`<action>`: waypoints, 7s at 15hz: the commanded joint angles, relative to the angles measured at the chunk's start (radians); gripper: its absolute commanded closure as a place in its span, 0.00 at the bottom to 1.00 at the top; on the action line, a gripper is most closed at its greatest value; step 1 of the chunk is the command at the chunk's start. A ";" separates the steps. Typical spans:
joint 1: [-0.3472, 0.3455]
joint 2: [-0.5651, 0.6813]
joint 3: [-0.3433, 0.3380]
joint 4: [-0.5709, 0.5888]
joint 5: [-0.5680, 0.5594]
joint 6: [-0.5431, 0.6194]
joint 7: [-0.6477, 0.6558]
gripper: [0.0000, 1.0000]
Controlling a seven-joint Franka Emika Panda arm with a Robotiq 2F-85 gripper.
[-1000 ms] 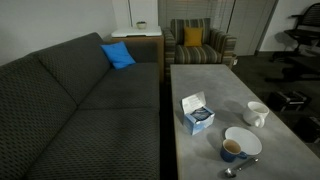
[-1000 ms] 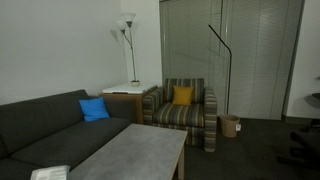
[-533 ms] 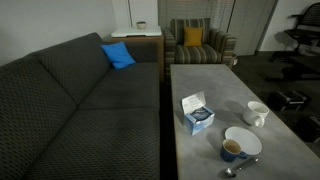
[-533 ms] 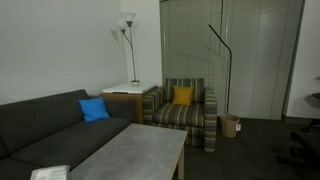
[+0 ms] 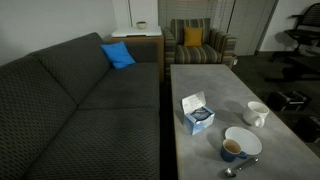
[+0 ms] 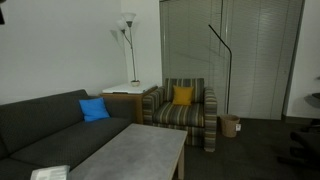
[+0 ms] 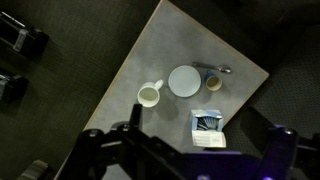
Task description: Place the blue mug next to the white mug
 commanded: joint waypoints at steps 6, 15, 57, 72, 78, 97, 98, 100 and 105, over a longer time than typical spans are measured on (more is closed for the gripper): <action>-0.020 0.061 0.026 0.007 0.016 -0.002 -0.055 0.00; -0.001 0.133 0.049 0.029 0.031 0.000 -0.092 0.00; 0.008 0.772 0.273 0.410 -0.033 0.064 -0.183 0.00; -0.038 0.959 0.263 0.311 -0.059 0.433 -0.055 0.00; -0.038 0.977 0.264 0.321 -0.062 0.433 -0.055 0.00; 0.014 1.136 0.292 0.410 -0.103 0.506 -0.032 0.00; 0.016 1.144 0.293 0.419 -0.104 0.506 -0.032 0.00; 0.016 1.151 0.294 0.426 -0.104 0.506 -0.032 0.00; 0.016 1.151 0.294 0.428 -0.105 0.506 -0.033 0.00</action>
